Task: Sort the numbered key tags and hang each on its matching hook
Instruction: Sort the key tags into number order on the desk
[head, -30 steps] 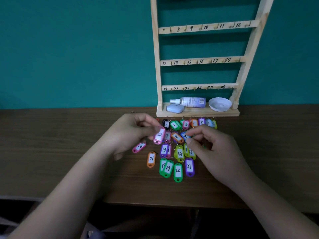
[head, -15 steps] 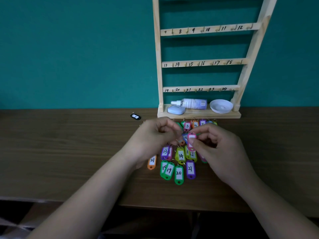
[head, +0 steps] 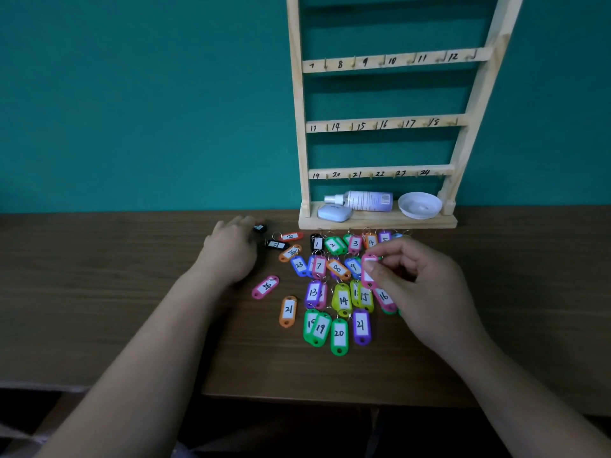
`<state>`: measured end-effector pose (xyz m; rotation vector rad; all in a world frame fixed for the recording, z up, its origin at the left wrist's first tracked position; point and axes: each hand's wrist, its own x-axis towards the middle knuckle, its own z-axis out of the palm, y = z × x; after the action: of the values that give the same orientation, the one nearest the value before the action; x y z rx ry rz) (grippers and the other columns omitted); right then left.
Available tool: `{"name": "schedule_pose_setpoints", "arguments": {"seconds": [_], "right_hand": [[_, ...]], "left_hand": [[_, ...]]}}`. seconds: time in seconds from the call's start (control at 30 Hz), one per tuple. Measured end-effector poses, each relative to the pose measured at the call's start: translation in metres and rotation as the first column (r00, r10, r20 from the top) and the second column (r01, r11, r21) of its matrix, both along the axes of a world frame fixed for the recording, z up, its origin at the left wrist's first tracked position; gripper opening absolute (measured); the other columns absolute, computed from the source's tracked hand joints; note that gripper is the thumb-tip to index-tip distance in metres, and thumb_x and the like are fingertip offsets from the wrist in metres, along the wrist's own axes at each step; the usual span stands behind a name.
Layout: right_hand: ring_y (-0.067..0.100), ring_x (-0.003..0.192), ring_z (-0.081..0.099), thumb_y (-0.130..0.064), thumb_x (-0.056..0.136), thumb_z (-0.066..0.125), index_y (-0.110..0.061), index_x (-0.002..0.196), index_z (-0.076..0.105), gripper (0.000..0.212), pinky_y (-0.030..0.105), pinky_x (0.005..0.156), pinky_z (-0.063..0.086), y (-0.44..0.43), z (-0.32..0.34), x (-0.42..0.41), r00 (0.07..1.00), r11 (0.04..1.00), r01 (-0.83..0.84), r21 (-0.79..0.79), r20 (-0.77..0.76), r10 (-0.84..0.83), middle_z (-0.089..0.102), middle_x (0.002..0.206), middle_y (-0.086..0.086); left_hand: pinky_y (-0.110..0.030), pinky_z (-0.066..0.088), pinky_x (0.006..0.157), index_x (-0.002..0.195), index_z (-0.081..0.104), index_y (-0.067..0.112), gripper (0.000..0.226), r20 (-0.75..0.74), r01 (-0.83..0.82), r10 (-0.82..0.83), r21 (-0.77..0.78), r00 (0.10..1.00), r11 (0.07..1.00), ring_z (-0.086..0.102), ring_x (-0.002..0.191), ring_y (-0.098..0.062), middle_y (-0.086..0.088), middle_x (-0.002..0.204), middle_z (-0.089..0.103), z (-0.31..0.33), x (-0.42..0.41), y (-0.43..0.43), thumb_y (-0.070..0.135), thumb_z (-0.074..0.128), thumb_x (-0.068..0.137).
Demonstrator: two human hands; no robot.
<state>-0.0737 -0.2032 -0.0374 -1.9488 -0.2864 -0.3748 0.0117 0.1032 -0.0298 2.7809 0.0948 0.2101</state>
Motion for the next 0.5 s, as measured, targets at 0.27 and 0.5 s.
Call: {"name": "schedule_pose_setpoints", "arguments": {"seconds": [0.27,0.5], "right_hand": [[0.002,0.083,0.076,-0.026,0.096,0.080,-0.034,0.102,0.077,0.011,0.022,0.068,0.057,-0.002,-0.001,0.002,1.000,1.000,0.004,0.007,0.002,-0.004,0.078,0.087,-0.013],[0.002,0.076,0.075,-0.029,0.099,0.076,-0.036,0.101,0.078,0.007,0.022,0.066,0.058,-0.008,0.002,0.004,0.998,0.997,-0.044,-0.060,-0.054,0.041,0.079,0.085,-0.018]], "left_hand": [[-0.044,0.049,0.100,0.142,0.057,0.032,0.048,0.014,-0.010,0.008,0.117,1.000,0.993,0.060,0.121,-0.035,-0.012,0.124,0.071,0.003,-0.011,0.007,0.014,0.050,0.099],[-0.030,0.053,0.087,0.102,0.073,0.030,0.018,0.163,-0.017,0.027,-0.066,0.986,0.998,0.069,0.098,-0.018,0.008,0.098,0.074,0.005,-0.013,0.019,0.016,0.068,0.092]]}}
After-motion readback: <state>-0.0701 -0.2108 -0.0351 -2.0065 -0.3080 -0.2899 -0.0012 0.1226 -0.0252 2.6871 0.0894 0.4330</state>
